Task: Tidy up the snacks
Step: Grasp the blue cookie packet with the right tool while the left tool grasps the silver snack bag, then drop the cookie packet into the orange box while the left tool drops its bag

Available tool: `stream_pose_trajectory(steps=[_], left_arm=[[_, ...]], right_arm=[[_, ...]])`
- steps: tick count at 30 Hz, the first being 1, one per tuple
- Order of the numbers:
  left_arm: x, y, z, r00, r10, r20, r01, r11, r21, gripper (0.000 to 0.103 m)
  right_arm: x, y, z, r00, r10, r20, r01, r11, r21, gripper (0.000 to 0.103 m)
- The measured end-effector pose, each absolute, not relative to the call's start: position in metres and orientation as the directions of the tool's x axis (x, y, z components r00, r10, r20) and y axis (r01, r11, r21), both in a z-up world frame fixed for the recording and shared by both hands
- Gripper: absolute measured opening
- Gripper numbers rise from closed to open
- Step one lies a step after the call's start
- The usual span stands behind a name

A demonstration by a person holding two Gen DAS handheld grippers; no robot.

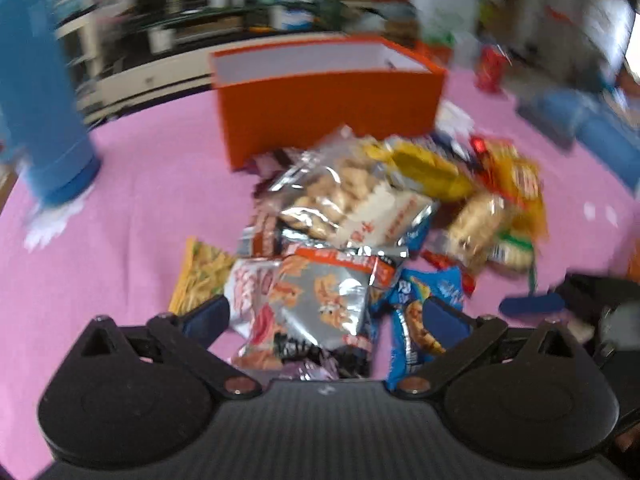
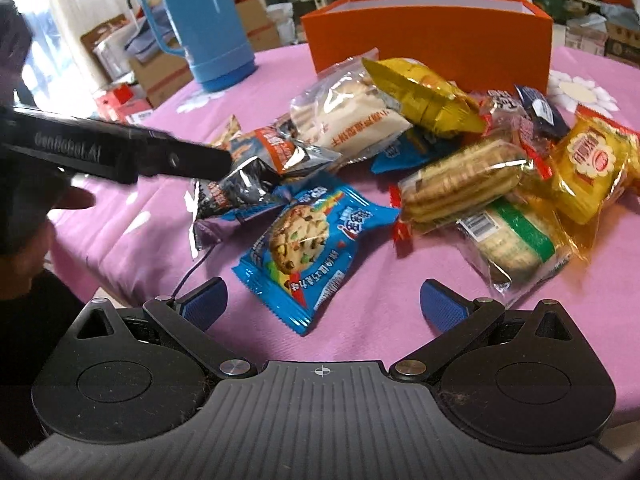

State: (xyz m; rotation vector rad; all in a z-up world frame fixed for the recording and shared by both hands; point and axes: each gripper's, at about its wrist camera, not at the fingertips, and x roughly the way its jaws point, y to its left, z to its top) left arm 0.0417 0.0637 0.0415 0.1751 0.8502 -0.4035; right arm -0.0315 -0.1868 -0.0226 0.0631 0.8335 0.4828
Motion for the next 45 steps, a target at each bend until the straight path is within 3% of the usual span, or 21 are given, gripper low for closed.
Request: stream_pose_trajectory(steps=[2,7,9,12,15,18,21,26,30,32,35,36,37,45], left_arm=[[0.052,0.064,0.038,0.572,-0.274,-0.773,0.443,0.897,0.009,0.101],[0.07,0.07,0.03,0.47,-0.368,-0.802,0.487,0.866,-0.112,0.094],[0.07,0.067,0.022,0.458,-0.369,-0.809,0.484,0.867,-0.121,0.077],[0.074,0.069,0.009,0.439,-0.345,-0.829,0.426,0.893,-0.146,0.065],[0.062,0.076,0.005,0.437,-0.329,-0.837,0.385,0.909,-0.157,0.065],[0.046,0.087,0.003,0.448,-0.296,-0.844,0.325,0.933,-0.154,0.065],[0.032,0.093,0.005,0.479,-0.253,-0.841,0.288,0.95,-0.122,0.07],[0.028,0.09,0.009,0.503,-0.243,-0.829,0.327,0.942,-0.078,0.076],[0.038,0.088,0.002,0.485,-0.236,-0.842,0.349,0.935,-0.061,0.076],[0.036,0.089,0.001,0.495,-0.237,-0.836,0.347,0.936,-0.06,0.075],[0.031,0.09,0.002,0.516,-0.238,-0.823,0.335,0.94,-0.061,0.06],[0.03,0.091,0.003,0.518,-0.244,-0.82,0.328,0.942,-0.073,0.058],[0.028,0.093,0.004,0.517,-0.249,-0.819,0.319,0.944,-0.086,0.057],[0.009,0.102,0.051,0.645,-0.262,-0.718,0.248,0.96,-0.128,0.056]], right_arm=[[-0.031,-0.186,-0.021,0.569,0.448,-0.69,-0.403,0.883,0.242,0.093],[-0.027,-0.166,-0.02,0.586,0.436,-0.683,-0.44,0.879,0.183,0.091],[-0.022,-0.159,-0.022,0.585,0.431,-0.687,-0.438,0.881,0.179,0.087],[-0.015,-0.151,-0.024,0.599,0.421,-0.682,-0.438,0.884,0.161,0.077],[-0.013,-0.154,-0.024,0.609,0.401,-0.684,-0.44,0.889,0.129,0.063],[-0.013,-0.168,-0.023,0.62,0.389,-0.681,-0.422,0.898,0.129,0.061],[-0.011,-0.179,-0.023,0.62,0.381,-0.686,-0.401,0.905,0.139,0.062],[-0.013,-0.179,-0.019,0.598,0.414,-0.687,-0.386,0.899,0.206,0.072],[-0.011,-0.16,-0.025,0.611,0.368,-0.701,-0.402,0.907,0.126,0.075],[-0.009,-0.156,-0.026,0.622,0.356,-0.697,-0.402,0.91,0.106,0.071],[-0.009,-0.15,-0.027,0.651,0.315,-0.691,-0.408,0.912,0.032,0.047],[-0.01,-0.149,-0.027,0.659,0.309,-0.686,-0.412,0.911,0.014,0.036],[-0.013,-0.15,-0.026,0.661,0.312,-0.682,-0.421,0.907,0.006,0.032],[-0.036,-0.181,0.002,0.673,0.394,-0.626,-0.414,0.902,0.122,0.029]])
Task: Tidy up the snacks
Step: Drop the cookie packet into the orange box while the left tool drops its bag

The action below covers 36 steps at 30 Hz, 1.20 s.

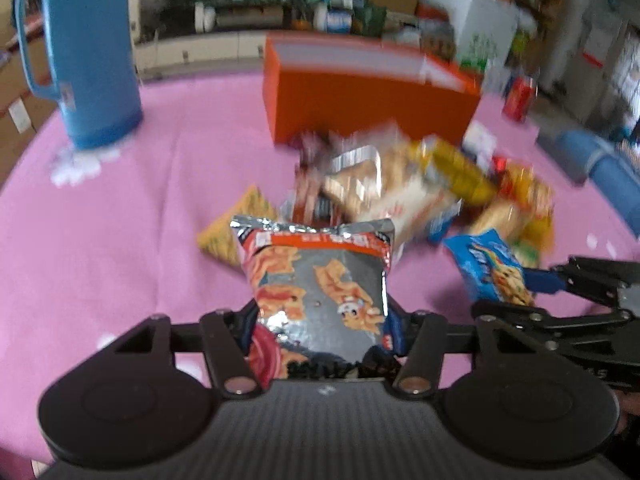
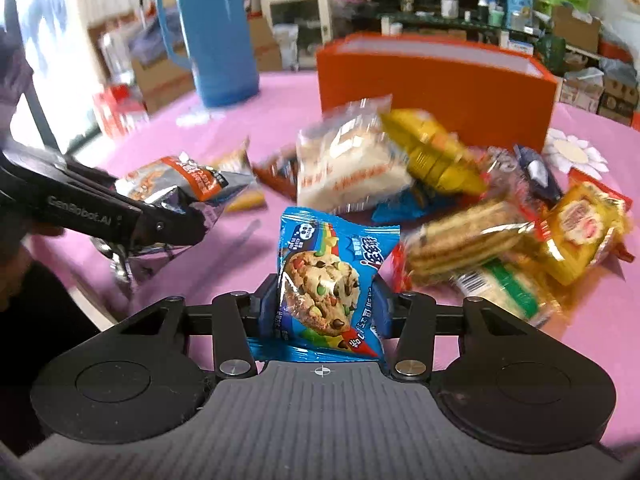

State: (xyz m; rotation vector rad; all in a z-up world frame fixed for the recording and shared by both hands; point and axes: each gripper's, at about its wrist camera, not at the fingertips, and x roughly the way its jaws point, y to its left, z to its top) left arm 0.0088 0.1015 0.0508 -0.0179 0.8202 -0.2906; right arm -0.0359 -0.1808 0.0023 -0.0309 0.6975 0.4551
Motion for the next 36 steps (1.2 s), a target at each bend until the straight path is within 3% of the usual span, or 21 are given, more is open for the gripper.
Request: stream_pose_trajectory(steps=[7,16,22,28,29,30,32,33,36], left_arm=[[0.049,0.077,0.098,0.782,-0.231,-0.578,0.225,0.971,-0.084,0.056],[0.15,0.041,0.132,0.871,-0.243,-0.426,0.242,0.969,-0.058,0.056],[0.234,0.027,0.117,0.86,-0.226,-0.457,0.21,0.974,-0.087,0.057],[0.29,0.029,0.073,0.795,-0.226,-0.563,0.169,0.974,-0.151,0.058],[0.295,0.031,0.068,0.788,-0.216,-0.577,0.156,0.976,-0.151,0.064],[0.296,0.032,0.065,0.781,-0.205,-0.59,0.146,0.978,-0.147,0.068],[0.294,0.036,0.066,0.786,-0.187,-0.59,0.136,0.982,-0.13,0.069],[0.29,0.038,0.071,0.793,-0.179,-0.583,0.129,0.984,-0.126,0.07],[0.268,0.047,0.094,0.825,-0.198,-0.53,0.131,0.978,-0.161,0.073]], right_arm=[[0.001,-0.222,0.062,0.753,0.427,-0.502,-0.391,0.902,0.18,0.029],[0.148,-0.252,0.12,0.853,0.338,-0.398,-0.321,0.941,0.11,0.028],[0.224,-0.255,0.107,0.853,0.335,-0.4,-0.286,0.942,0.178,0.028],[0.259,-0.238,0.073,0.801,0.333,-0.498,-0.285,0.943,0.173,0.029],[0.263,-0.235,0.068,0.793,0.329,-0.513,-0.283,0.944,0.167,0.03],[0.269,-0.232,0.064,0.786,0.322,-0.528,-0.278,0.947,0.163,0.033],[0.27,-0.231,0.061,0.788,0.312,-0.53,-0.263,0.95,0.168,0.054],[0.269,-0.232,0.063,0.795,0.308,-0.523,-0.254,0.951,0.175,0.071],[0.253,-0.235,0.079,0.836,0.32,-0.447,-0.268,0.947,0.175,0.077]])
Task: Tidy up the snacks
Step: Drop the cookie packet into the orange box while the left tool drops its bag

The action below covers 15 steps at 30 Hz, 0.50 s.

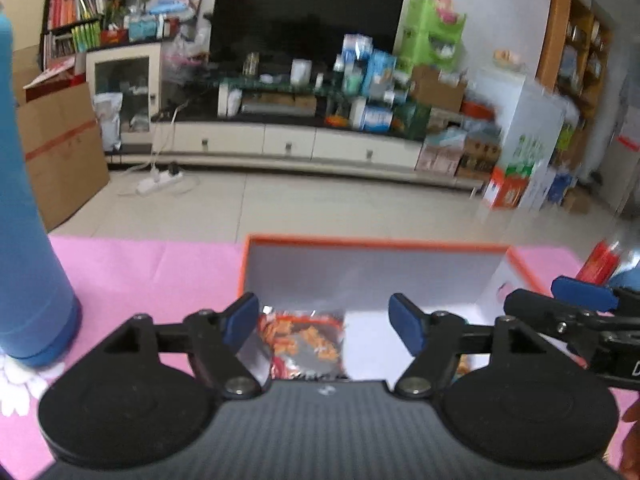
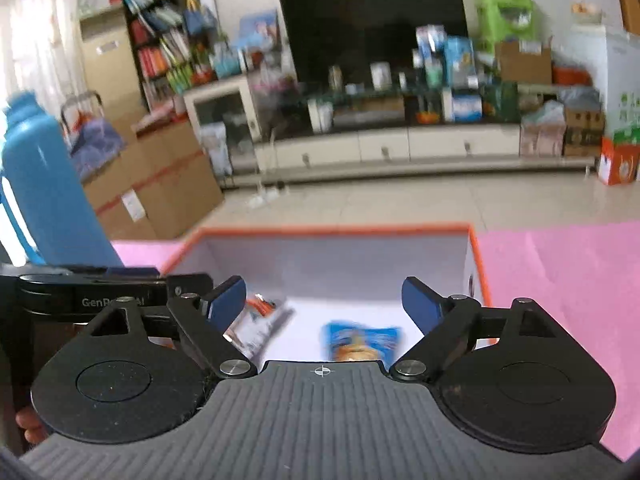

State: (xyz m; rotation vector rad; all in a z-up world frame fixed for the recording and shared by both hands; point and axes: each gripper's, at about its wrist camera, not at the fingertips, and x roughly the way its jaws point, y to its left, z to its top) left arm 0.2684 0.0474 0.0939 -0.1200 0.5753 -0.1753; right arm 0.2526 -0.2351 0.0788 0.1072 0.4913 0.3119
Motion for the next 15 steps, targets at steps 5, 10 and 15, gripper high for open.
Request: stream_pose_trajectory(steps=[5,10,15], left_arm=[[0.213,0.051,0.122,0.856,-0.186,-0.483,0.122,0.979,-0.162,0.084],[0.149,0.064,0.099,0.811,-0.187,-0.555,0.081,0.974,-0.211,0.091],[0.089,0.075,0.065,0.74,-0.19,-0.645,0.045,0.971,-0.234,0.091]], right_arm=[[0.203,-0.244,0.108,0.894,0.298,-0.335,-0.268,0.954,0.135,0.094],[0.15,-0.273,0.119,0.906,0.265,-0.33,-0.237,0.964,0.123,0.094],[0.089,-0.326,0.084,0.881,0.257,-0.396,-0.174,0.957,0.234,0.094]])
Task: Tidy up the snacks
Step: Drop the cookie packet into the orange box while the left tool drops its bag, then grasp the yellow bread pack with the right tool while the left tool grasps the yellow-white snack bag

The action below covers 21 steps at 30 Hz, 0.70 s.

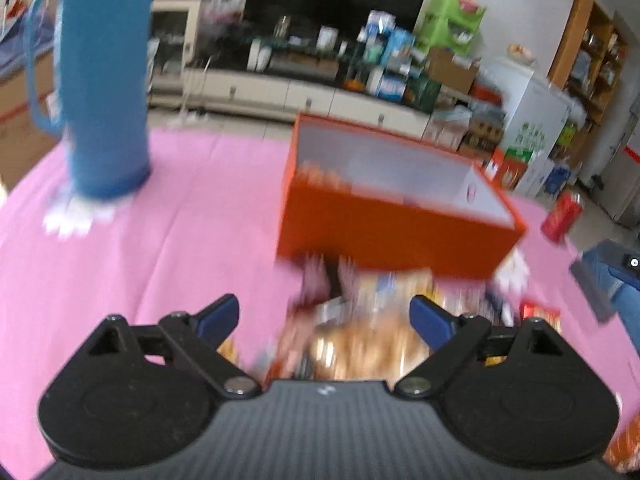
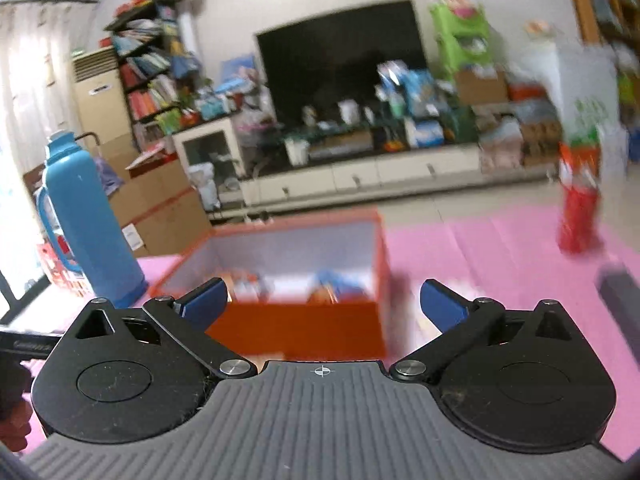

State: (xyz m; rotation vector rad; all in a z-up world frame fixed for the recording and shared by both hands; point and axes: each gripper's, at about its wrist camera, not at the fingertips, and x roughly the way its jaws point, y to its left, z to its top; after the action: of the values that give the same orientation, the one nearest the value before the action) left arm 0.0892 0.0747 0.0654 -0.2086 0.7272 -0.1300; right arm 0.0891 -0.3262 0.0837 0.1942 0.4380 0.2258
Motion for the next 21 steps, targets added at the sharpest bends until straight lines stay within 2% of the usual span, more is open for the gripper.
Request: stream_pose_trajectory(steps=[7,10,17,21], left_arm=[[0.06,0.052,0.039,0.665,-0.234,-0.709,0.087,0.968,-0.237,0.091],[0.062,0.038,0.034,0.651,-0.231,-0.723,0.108,0.971,-0.214,0.091],[0.07,0.027,0.033,0.654,-0.224,-0.722,0.112,0.973,-0.2,0.091],[0.076,0.033,0.027,0.64,-0.234,-0.732,0.086,0.968,-0.235,0.091]], right_arm=[[0.028,-0.395,0.027,0.841,0.159,-0.517,0.02,0.946,0.323,0.094],[0.025,-0.41,0.018,0.826,0.173,-0.536,0.041,0.931,0.364,0.093],[0.041,-0.364,0.005,0.755,0.233,-0.613,-0.033,0.947,0.319,0.093],[0.053,-0.338,-0.002,0.739,0.145,-0.657,0.002,0.976,0.218,0.093]])
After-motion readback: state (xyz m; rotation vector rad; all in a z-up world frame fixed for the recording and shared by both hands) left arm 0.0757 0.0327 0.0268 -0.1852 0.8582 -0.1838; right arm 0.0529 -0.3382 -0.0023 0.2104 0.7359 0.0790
